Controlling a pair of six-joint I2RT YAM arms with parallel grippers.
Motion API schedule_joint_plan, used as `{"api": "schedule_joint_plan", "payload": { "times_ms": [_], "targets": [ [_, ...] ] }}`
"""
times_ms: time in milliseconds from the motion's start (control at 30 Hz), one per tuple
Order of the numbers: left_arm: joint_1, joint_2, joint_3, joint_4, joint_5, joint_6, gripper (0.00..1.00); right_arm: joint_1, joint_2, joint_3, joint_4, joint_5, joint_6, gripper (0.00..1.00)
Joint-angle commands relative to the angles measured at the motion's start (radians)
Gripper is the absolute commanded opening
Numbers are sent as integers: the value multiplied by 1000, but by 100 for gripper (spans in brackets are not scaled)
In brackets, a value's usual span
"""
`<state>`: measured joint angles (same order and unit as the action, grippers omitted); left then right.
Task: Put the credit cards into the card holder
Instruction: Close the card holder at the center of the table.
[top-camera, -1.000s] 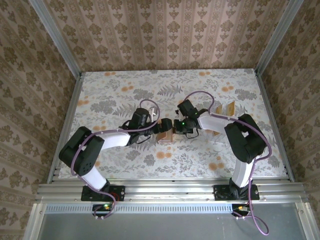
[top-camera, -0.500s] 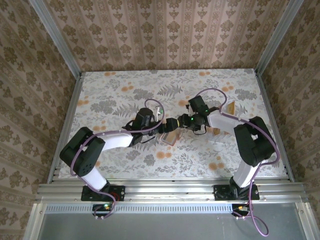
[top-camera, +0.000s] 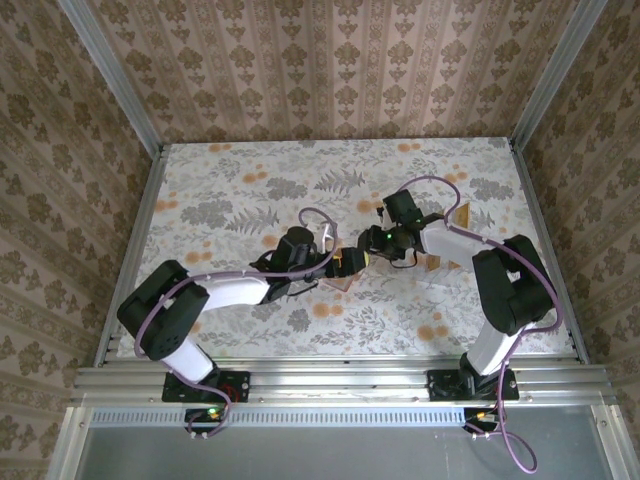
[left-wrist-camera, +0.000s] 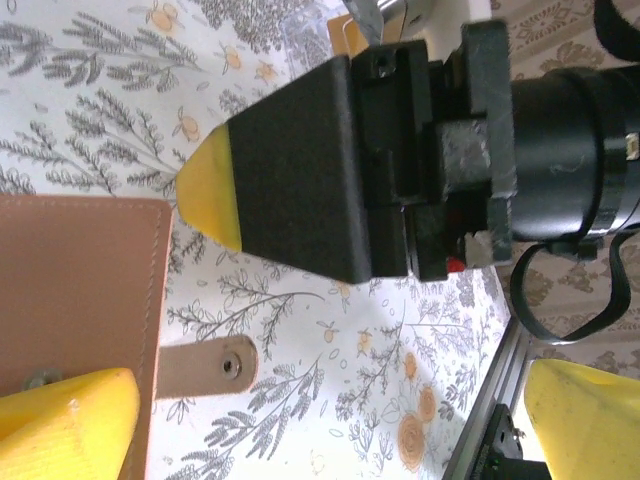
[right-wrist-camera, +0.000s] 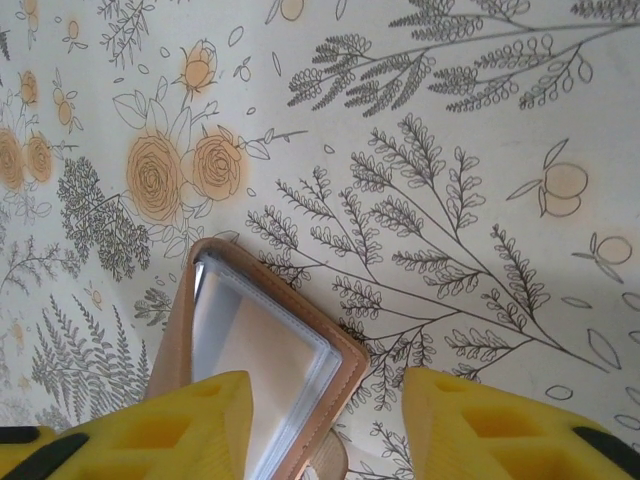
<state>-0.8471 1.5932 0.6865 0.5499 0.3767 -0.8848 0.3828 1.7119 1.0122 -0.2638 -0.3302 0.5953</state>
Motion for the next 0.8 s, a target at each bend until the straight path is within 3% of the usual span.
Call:
{"api": "schedule_joint_plan", "payload": {
  "times_ms": [0, 367, 467, 767],
  "targets": [
    [-21, 8, -30, 64, -19, -33, 100, 8, -21, -13, 5, -33, 20, 40],
    [-60, 140, -66, 204, -47, -90, 100, 3, -61, -20, -9, -10, 27, 27],
    [-60, 158, -75, 234, -48, -99, 100, 3, -68, -20, -4, -28, 27, 19],
    [-61, 138, -87, 260, -70, -87, 100, 55, 29, -6, 45, -91, 44, 9]
  ]
}}
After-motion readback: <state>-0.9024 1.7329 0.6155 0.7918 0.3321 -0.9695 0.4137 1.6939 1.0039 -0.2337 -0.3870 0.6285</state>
